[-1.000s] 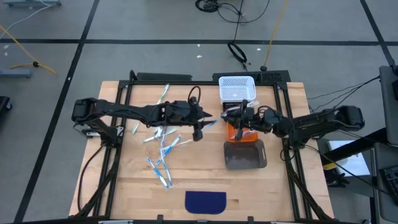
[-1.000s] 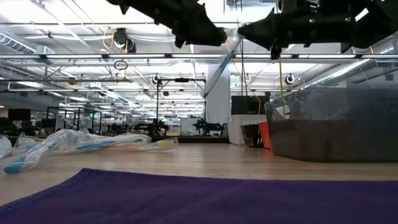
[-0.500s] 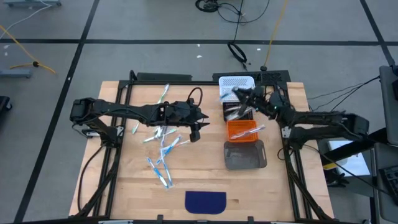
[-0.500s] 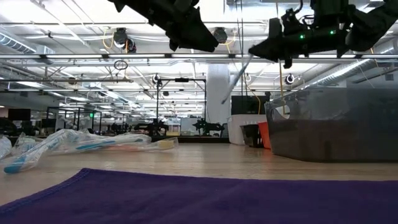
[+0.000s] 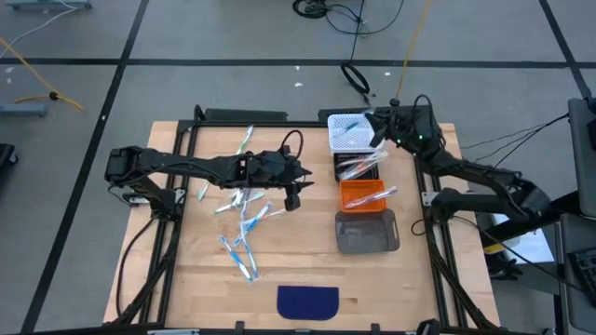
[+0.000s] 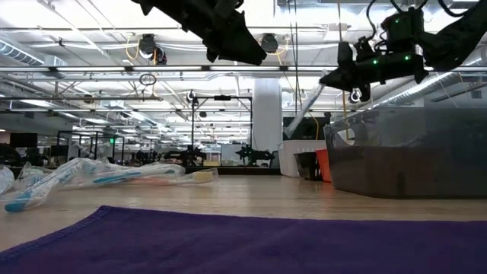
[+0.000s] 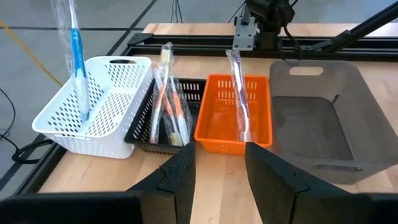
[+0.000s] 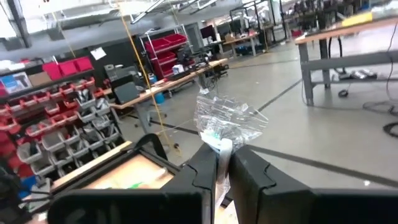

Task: Pick & Place Toothbrushes
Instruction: Put the blue toothbrush into the white bin

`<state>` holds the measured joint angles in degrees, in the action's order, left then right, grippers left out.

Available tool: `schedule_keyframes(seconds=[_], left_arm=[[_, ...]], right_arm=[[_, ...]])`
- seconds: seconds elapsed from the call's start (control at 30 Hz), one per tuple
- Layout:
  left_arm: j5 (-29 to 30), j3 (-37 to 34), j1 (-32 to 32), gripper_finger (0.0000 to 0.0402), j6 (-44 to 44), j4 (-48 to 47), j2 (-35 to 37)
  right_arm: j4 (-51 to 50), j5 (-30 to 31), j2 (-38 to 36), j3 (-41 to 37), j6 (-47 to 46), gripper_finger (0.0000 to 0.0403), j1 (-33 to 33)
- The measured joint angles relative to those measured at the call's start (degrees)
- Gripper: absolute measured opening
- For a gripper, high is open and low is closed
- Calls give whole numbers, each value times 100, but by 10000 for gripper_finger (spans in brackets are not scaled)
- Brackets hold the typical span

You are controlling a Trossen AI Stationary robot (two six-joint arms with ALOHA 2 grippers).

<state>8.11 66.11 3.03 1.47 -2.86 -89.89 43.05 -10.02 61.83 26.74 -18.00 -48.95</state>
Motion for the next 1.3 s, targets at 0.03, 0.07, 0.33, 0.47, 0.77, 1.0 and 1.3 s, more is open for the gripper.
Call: schedule_keyframes(seconds=[0.03,0.07,0.33,0.47,0.77,1.0,1.3], left_arm=[[3,0,0,141,24,4,0],[5,0,0,141,57,5,0],[5,0,55,141,110,8,0],[5,0,60,141,108,6,0],[3,0,59,141,108,3,0],[0,0,59,141,109,3,0],[-2,0,59,140,110,1,0]], right_arm=[[-6,-83,45,0,-52,15,-113],[-7,-169,90,0,-100,15,-205],[214,-369,799,0,-236,15,-435],[702,-376,1183,0,-392,15,-435],[983,-365,1758,0,-417,25,-435],[1033,-38,1800,0,-385,112,-435],[1030,269,1798,0,-330,210,-435]])
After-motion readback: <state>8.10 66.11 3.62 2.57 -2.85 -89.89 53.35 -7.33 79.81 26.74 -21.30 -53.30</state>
